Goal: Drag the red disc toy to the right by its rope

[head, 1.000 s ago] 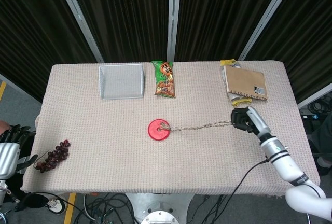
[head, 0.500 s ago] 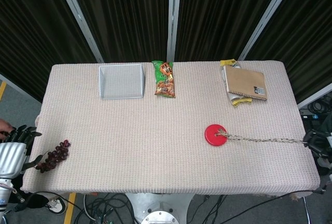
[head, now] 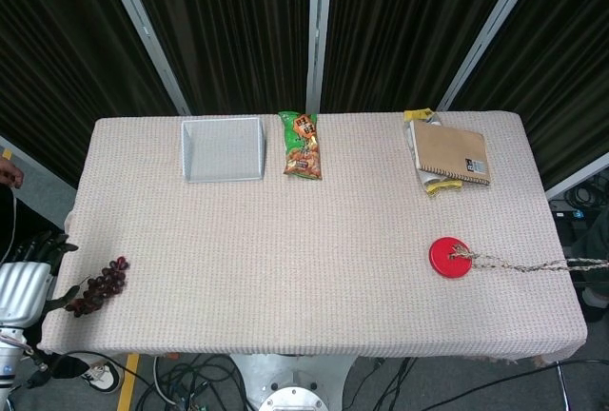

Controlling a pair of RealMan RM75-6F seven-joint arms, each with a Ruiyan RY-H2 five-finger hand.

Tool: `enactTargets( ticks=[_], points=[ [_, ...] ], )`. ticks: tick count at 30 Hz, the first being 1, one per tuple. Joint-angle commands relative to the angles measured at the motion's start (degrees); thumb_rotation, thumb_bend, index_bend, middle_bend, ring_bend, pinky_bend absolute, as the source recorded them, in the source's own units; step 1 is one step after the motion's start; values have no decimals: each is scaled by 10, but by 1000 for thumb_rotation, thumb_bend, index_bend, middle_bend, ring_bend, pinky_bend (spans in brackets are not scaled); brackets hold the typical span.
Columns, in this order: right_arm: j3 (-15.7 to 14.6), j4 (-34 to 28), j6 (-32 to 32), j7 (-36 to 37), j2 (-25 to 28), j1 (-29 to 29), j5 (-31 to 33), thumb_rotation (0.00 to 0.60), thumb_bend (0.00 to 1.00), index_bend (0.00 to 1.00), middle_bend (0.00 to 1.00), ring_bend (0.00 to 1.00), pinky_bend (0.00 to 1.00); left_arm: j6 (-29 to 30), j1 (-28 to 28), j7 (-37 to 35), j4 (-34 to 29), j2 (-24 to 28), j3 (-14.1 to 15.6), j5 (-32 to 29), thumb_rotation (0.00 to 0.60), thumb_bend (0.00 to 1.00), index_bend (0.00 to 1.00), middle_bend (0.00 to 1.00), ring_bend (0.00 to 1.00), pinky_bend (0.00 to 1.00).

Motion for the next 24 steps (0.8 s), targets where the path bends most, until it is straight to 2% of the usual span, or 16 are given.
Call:
enactTargets(
  ticks=[1, 6, 9, 11, 13, 14, 16, 17, 19, 20, 21, 22, 24],
  points=[
    [18, -43, -6, -75, -13, 45, -23, 600, 1000, 995, 829, 924, 965, -1, -1, 0, 1, -1, 0, -1, 600, 192, 298, 175, 99, 185],
    [37, -100, -3, -194, -42, 93, -33, 600, 1000, 997, 829, 924, 965, 0, 1, -3, 4, -1, 0, -4, 600, 192, 298, 175, 99, 185],
    [52, -130, -12, -298, -71, 129, -18, 600, 1000, 996, 827, 924, 965, 0, 3, -9, 9, -1, 1, -6, 600, 192, 298, 175, 99, 185],
    [52, -137, -14, -371, -86, 142, -8, 600, 1000, 982, 816, 923, 962, 0, 4, -12, 12, -2, 1, -7, 600, 192, 298, 175, 99, 185],
    [45, -145, -26, -448, -98, 156, 1, 600, 973, 928, 773, 886, 931, -1, 5, -17, 17, -3, 2, -9, 600, 192, 298, 175, 99, 185],
    [39, -149, -39, -471, -98, 162, 2, 600, 900, 866, 726, 824, 880, -2, 5, -19, 19, -4, 2, -9, 600, 192, 298, 175, 99, 185],
    [19, -154, -70, -503, -90, 178, -18, 600, 631, 699, 595, 622, 723, -2, 5, -24, 24, -6, 2, -9, 600, 192, 298, 175, 99, 185],
    [8, -154, -86, -514, -84, 186, -32, 600, 470, 565, 493, 462, 596, -2, 5, -26, 26, -7, 2, -9, 600, 192, 298, 175, 99, 185],
    [-18, -153, -130, -550, -66, 206, -61, 600, 208, 212, 221, 129, 293, -3, 5, -29, 30, -9, 2, -9, 600, 192, 298, 175, 99, 185],
    [-24, -153, -141, -567, -61, 213, -69, 600, 129, 96, 118, 46, 184, -3, 5, -31, 31, -10, 2, -9, 600, 192, 298, 175, 99, 185],
    [-30, -151, -143, -592, -60, 217, -74, 600, 59, 18, 36, 3, 90, -4, 5, -32, 33, -10, 2, -9, 600, 192, 298, 175, 99, 185],
    [-31, -149, -138, -610, -63, 218, -76, 600, 20, 0, 2, 0, 33, -3, 5, -33, 34, -11, 2, -9, 600, 192, 298, 175, 99, 185],
    [-31, -146, -117, -648, -73, 215, -78, 600, 0, 0, 0, 0, 0, -2, 5, -35, 35, -11, 2, -8, 600, 192, 298, 175, 99, 185]
  ],
)
